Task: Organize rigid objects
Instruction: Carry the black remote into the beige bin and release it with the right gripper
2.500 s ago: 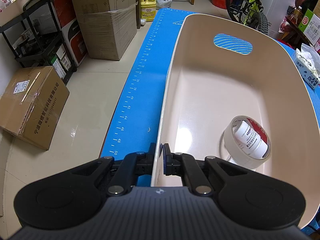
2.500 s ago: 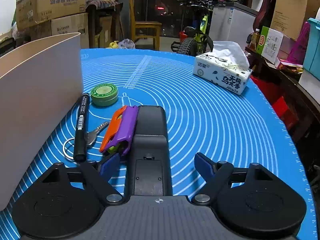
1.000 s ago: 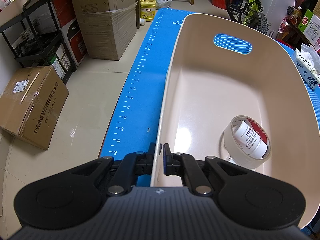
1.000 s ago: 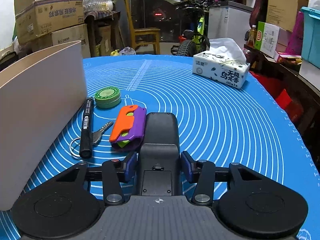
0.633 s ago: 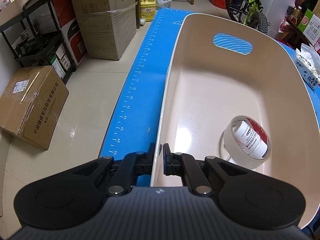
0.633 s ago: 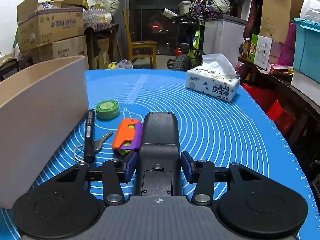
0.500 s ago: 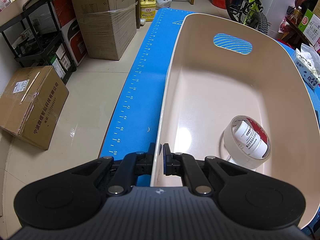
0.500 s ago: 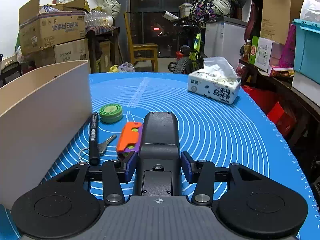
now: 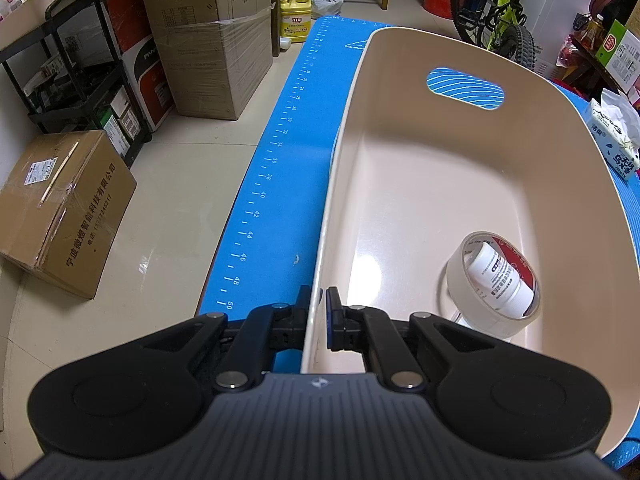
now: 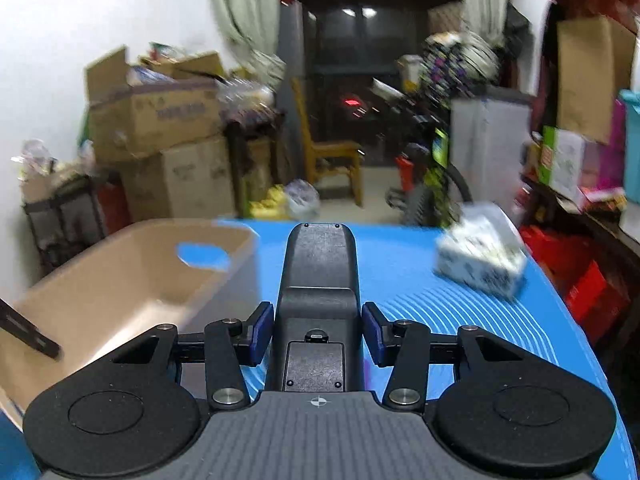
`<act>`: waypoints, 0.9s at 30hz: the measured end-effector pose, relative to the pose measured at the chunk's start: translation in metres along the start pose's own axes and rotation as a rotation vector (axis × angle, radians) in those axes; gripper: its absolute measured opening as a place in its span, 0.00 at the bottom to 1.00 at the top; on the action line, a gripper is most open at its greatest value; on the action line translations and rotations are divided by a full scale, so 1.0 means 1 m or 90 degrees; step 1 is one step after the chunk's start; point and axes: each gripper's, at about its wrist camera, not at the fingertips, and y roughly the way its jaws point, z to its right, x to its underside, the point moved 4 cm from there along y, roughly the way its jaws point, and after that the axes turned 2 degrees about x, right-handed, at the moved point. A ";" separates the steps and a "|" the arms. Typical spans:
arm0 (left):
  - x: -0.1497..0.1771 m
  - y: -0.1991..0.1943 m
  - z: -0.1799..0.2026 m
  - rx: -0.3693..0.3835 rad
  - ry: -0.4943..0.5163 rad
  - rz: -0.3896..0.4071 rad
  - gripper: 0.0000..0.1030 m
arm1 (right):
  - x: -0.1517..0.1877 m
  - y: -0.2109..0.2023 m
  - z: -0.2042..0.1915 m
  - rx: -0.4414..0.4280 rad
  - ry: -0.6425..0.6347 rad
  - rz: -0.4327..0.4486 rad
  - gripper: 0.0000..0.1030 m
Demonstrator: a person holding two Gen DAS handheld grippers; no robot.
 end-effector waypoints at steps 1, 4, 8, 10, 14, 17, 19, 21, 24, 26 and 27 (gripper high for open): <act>0.000 0.000 0.000 0.000 0.000 0.000 0.08 | -0.008 -0.001 -0.007 -0.014 -0.005 0.007 0.52; 0.000 0.000 0.000 0.000 0.000 0.000 0.07 | -0.027 -0.001 -0.027 -0.054 -0.020 0.021 0.52; 0.000 0.000 0.000 -0.001 0.000 0.000 0.07 | -0.038 0.008 -0.060 -0.105 -0.045 0.013 0.52; 0.001 0.000 0.001 -0.001 0.001 0.000 0.07 | -0.036 0.017 -0.076 -0.124 -0.051 -0.005 0.52; 0.001 0.001 0.002 0.001 0.001 0.000 0.07 | -0.029 0.035 -0.105 -0.156 -0.069 -0.048 0.52; 0.001 0.001 0.002 0.000 0.003 0.000 0.07 | -0.024 0.043 -0.122 -0.167 -0.083 -0.072 0.52; 0.001 0.001 0.001 0.001 0.003 0.000 0.07 | -0.019 0.048 -0.132 -0.168 -0.088 -0.094 0.52; 0.001 0.001 0.002 0.000 0.004 0.000 0.07 | -0.014 0.057 -0.138 -0.154 -0.095 -0.126 0.52; 0.001 0.001 0.002 0.002 0.003 0.000 0.07 | -0.003 0.067 -0.143 -0.157 -0.100 -0.181 0.52; 0.002 0.002 0.002 -0.002 0.006 -0.001 0.07 | -0.004 0.068 -0.148 -0.158 -0.115 -0.187 0.52; 0.002 0.002 0.002 -0.001 0.005 -0.002 0.07 | -0.003 0.069 -0.149 -0.158 -0.121 -0.197 0.52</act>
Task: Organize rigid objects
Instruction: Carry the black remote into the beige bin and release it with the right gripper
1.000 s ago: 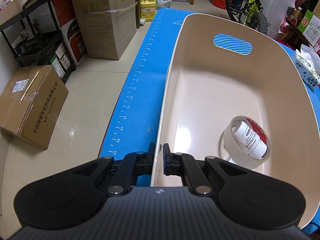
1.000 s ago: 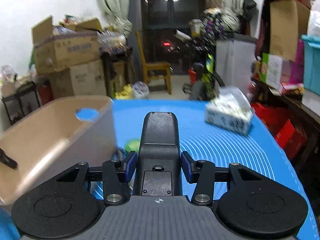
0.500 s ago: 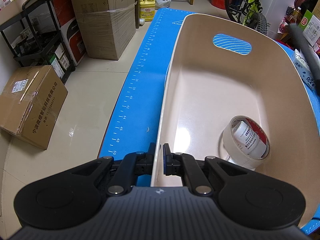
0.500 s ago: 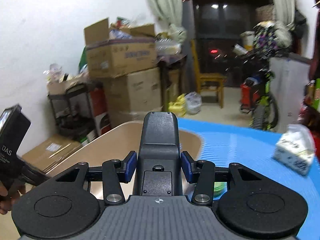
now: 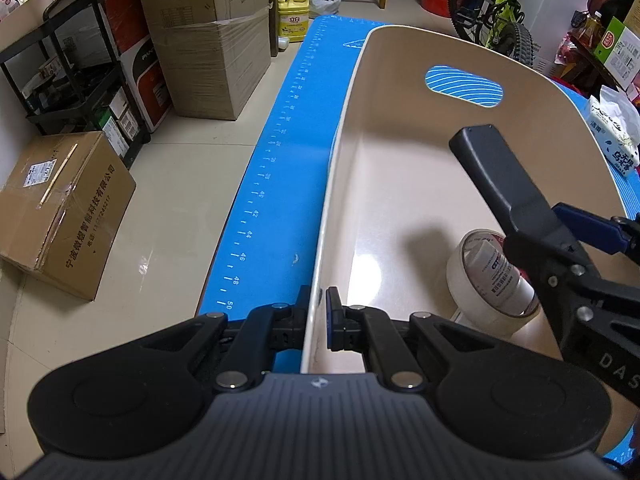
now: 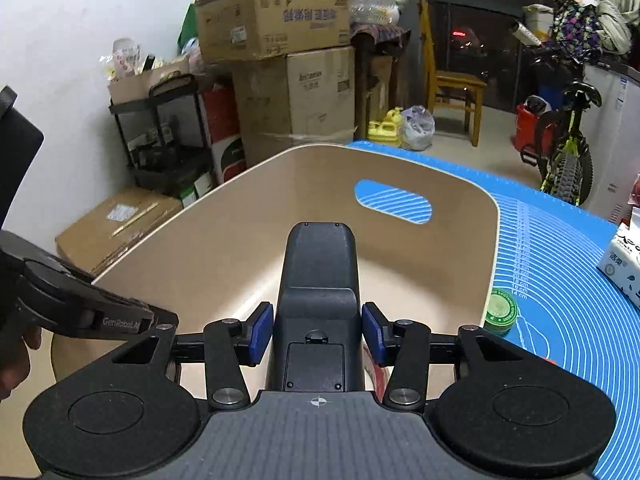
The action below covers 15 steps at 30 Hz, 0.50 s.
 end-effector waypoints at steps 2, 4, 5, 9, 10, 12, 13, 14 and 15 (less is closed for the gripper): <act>0.000 0.000 0.000 0.001 0.000 0.000 0.07 | 0.001 0.002 -0.004 0.003 -0.018 -0.011 0.53; 0.000 0.000 -0.001 0.002 -0.001 0.000 0.07 | 0.004 -0.002 -0.004 -0.008 -0.011 -0.005 0.56; -0.001 0.000 -0.002 0.002 -0.002 0.000 0.07 | 0.005 -0.006 -0.003 -0.018 0.000 0.009 0.57; -0.001 -0.001 -0.003 0.004 -0.003 0.002 0.07 | 0.002 -0.027 0.011 -0.020 0.027 0.062 0.66; -0.001 -0.001 -0.003 0.004 -0.003 0.002 0.08 | 0.000 -0.033 0.017 -0.019 0.037 0.075 0.66; -0.001 -0.001 -0.003 0.004 -0.003 0.002 0.08 | -0.003 -0.046 0.031 -0.006 0.051 0.099 0.67; -0.001 -0.001 -0.003 0.004 -0.003 0.002 0.08 | -0.004 -0.051 0.038 0.004 0.055 0.111 0.67; -0.001 -0.001 -0.003 0.004 -0.004 0.002 0.08 | -0.006 -0.058 0.046 0.017 0.059 0.125 0.67; -0.001 -0.001 -0.002 0.004 -0.003 0.002 0.08 | -0.006 -0.063 0.054 0.033 0.063 0.136 0.68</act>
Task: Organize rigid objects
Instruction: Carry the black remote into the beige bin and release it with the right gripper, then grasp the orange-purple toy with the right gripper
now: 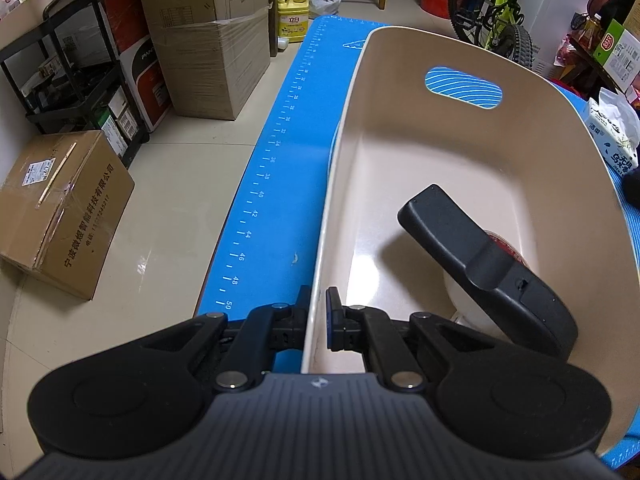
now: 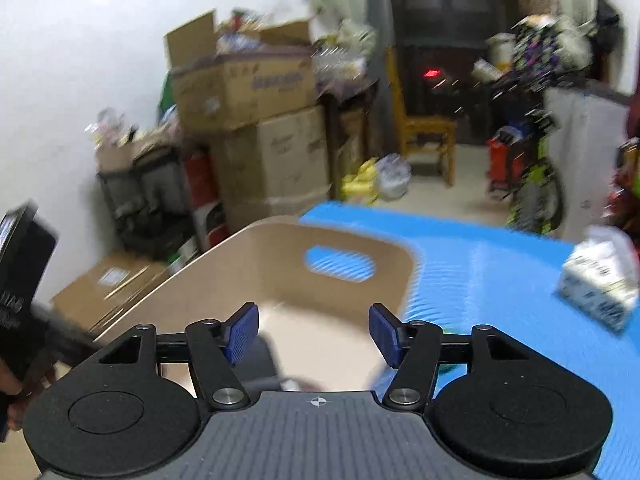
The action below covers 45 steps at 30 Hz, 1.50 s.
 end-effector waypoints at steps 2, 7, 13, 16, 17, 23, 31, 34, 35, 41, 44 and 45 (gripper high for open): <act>0.000 0.000 0.000 0.000 0.000 0.000 0.08 | -0.003 -0.006 0.020 0.042 0.007 0.019 0.69; 0.000 0.000 0.000 0.000 0.000 -0.001 0.08 | 0.009 -0.006 0.071 0.148 0.028 0.017 0.68; -0.001 0.001 0.002 -0.005 0.002 -0.003 0.08 | 0.044 0.020 0.110 0.191 0.055 -0.064 0.66; -0.001 0.002 0.003 -0.006 0.002 -0.003 0.08 | 0.059 0.042 0.108 0.194 0.031 -0.109 0.64; 0.000 0.002 0.003 -0.006 0.003 -0.003 0.08 | 0.065 0.048 0.107 0.197 0.021 -0.120 0.64; 0.001 0.005 0.001 -0.008 0.005 -0.011 0.08 | 0.090 0.063 0.103 0.210 0.002 -0.156 0.64; 0.002 0.004 0.000 -0.005 0.004 -0.009 0.09 | 0.098 0.075 0.114 0.197 0.062 -0.173 0.50; 0.002 0.003 0.000 -0.006 0.005 -0.009 0.09 | 0.097 0.073 0.116 0.189 0.077 -0.174 0.46; 0.002 0.003 -0.001 -0.005 0.005 -0.008 0.09 | 0.097 0.071 0.116 0.183 0.084 -0.166 0.46; 0.002 0.004 0.000 -0.005 0.005 -0.007 0.09 | 0.081 0.054 0.104 0.175 0.080 -0.110 0.46; 0.002 0.004 0.001 -0.004 0.004 -0.005 0.09 | 0.064 0.042 0.098 0.172 0.073 -0.080 0.46; 0.002 0.004 0.002 -0.005 0.004 -0.005 0.09 | 0.058 0.038 0.096 0.172 0.072 -0.070 0.46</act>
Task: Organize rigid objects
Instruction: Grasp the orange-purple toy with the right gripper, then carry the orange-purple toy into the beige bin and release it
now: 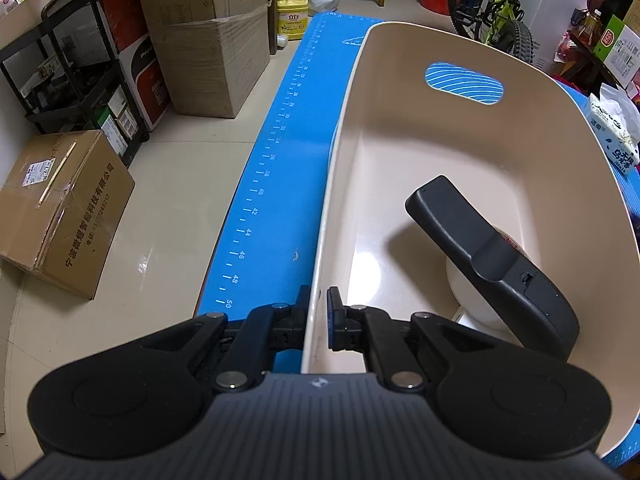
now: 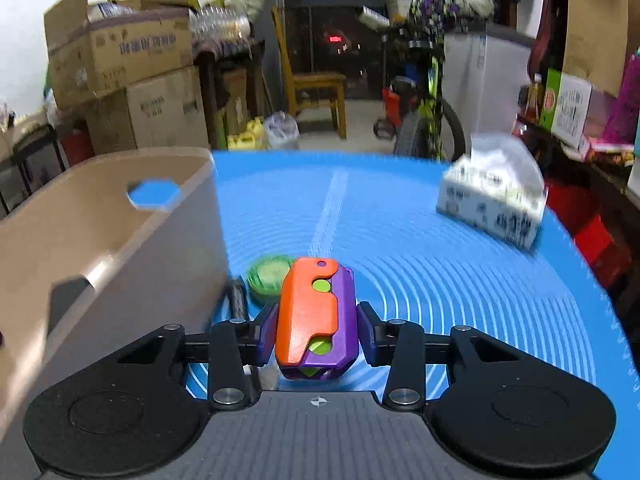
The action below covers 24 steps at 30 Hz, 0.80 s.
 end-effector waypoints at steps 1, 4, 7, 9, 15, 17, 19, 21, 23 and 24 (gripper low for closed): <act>0.000 0.000 0.000 0.000 0.000 0.000 0.09 | -0.006 -0.005 -0.001 -0.001 0.002 0.010 0.46; 0.000 -0.001 0.001 -0.003 0.002 0.000 0.09 | -0.023 -0.021 -0.006 -0.013 0.007 0.042 0.46; 0.000 -0.001 0.001 -0.002 0.001 0.000 0.09 | -0.040 -0.036 -0.017 -0.031 0.000 0.071 0.46; 0.000 -0.001 0.002 -0.002 0.001 0.000 0.09 | -0.049 -0.045 -0.028 -0.047 -0.012 0.084 0.46; 0.000 -0.001 0.002 -0.005 0.002 0.000 0.09 | -0.062 -0.057 -0.068 -0.107 -0.032 0.102 0.46; 0.000 -0.001 0.002 -0.005 0.002 0.000 0.09 | -0.062 -0.056 -0.082 -0.127 -0.043 0.095 0.46; 0.000 -0.001 0.001 -0.005 0.003 0.000 0.09 | -0.059 -0.055 -0.095 -0.141 -0.057 0.085 0.46; 0.000 -0.001 0.001 -0.005 0.003 0.000 0.09 | -0.054 -0.050 -0.107 -0.157 -0.068 0.067 0.46; 0.000 -0.001 0.001 -0.005 0.003 0.000 0.09 | -0.046 -0.045 -0.119 -0.169 -0.087 0.043 0.46; 0.000 -0.001 0.001 -0.005 0.003 0.000 0.08 | -0.042 -0.044 -0.125 -0.172 -0.099 0.033 0.46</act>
